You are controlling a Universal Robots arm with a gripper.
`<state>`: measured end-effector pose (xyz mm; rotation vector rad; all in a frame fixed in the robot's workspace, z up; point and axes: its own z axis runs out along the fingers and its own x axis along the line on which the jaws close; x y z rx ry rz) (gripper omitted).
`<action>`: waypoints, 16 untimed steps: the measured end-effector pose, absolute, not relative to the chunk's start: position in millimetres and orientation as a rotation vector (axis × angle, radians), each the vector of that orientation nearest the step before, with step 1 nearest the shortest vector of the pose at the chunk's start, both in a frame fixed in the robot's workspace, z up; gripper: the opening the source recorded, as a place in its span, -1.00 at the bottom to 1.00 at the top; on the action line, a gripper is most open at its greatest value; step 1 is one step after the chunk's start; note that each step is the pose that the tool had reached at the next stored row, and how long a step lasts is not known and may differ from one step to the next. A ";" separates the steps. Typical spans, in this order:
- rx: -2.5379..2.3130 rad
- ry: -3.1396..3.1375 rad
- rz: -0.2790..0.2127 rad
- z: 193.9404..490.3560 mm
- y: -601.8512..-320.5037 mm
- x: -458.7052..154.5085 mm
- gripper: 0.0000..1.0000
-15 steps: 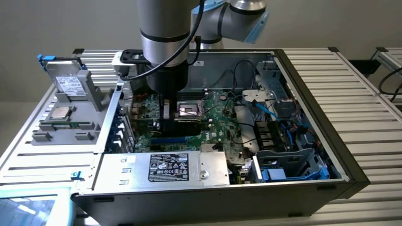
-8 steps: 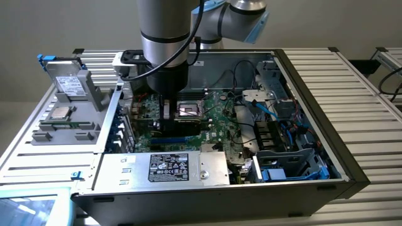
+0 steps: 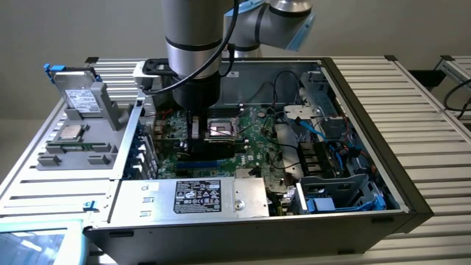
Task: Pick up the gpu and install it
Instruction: 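Insert the gpu into the slot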
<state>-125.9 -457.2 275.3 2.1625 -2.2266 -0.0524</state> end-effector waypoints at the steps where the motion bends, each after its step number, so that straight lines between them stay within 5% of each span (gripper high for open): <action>1: 2.162 -2.226 -0.053 275.2 -456.4 -125.9 -0.44; 16: 2.160 -2.221 -0.060 273.2 -456.8 -127.5 -0.44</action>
